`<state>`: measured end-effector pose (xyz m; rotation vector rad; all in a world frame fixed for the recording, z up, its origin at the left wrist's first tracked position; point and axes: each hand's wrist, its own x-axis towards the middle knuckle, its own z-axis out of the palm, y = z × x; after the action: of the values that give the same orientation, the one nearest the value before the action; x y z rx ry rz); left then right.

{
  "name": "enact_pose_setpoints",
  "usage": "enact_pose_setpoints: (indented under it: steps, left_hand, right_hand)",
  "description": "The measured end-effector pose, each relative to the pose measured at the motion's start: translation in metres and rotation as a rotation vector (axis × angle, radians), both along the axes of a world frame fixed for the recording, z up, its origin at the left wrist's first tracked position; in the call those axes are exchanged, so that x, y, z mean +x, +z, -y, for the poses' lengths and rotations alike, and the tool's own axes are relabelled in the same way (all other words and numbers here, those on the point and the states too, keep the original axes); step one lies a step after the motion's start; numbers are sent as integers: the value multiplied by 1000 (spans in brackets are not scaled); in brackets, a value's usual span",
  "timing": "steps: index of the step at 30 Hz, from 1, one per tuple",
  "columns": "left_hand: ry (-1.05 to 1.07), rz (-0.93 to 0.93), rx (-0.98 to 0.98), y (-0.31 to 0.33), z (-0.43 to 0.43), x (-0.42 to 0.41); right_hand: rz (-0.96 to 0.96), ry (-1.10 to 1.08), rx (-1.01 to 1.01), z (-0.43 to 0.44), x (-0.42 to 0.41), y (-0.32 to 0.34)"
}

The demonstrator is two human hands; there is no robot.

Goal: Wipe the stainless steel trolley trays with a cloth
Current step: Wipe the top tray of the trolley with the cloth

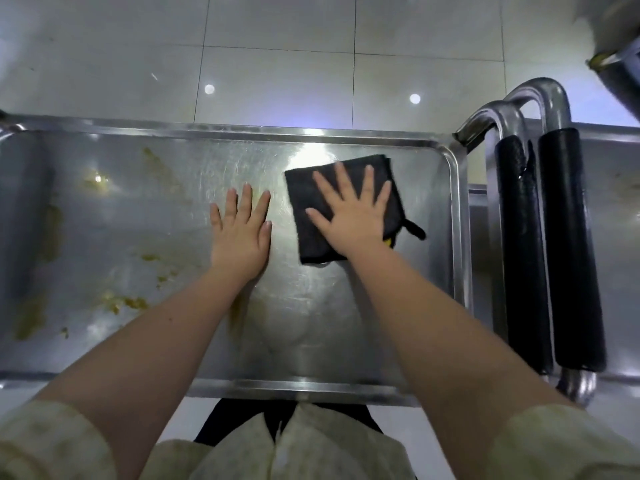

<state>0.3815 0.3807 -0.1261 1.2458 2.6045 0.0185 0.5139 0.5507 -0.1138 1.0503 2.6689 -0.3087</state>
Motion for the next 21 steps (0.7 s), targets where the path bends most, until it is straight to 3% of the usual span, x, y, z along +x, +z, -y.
enact_pose_setpoints:
  steps: [6, 10, 12, 16, 18, 21]
  left_hand:
    - [-109, 51, 14, 3, 23, -8]
    - [-114, 32, -22, 2, 26, -6]
    - [-101, 11, -34, 1, 24, -5]
    - [-125, 14, -33, 0, 25, -9]
    - [-139, 8, -40, -2, 26, -10]
    - [-128, -4, -34, -4, 24, -7]
  right_hand:
    - [124, -375, 70, -61, 110, 6]
    - [91, -506, 37, -21, 80, 3]
    - [46, -406, 8, 17, 46, 3]
    - [28, 26, -56, 111, 3, 3]
    - [11, 51, -70, 113, 6, 2]
    - [1, -81, -37, 68, 39, 0]
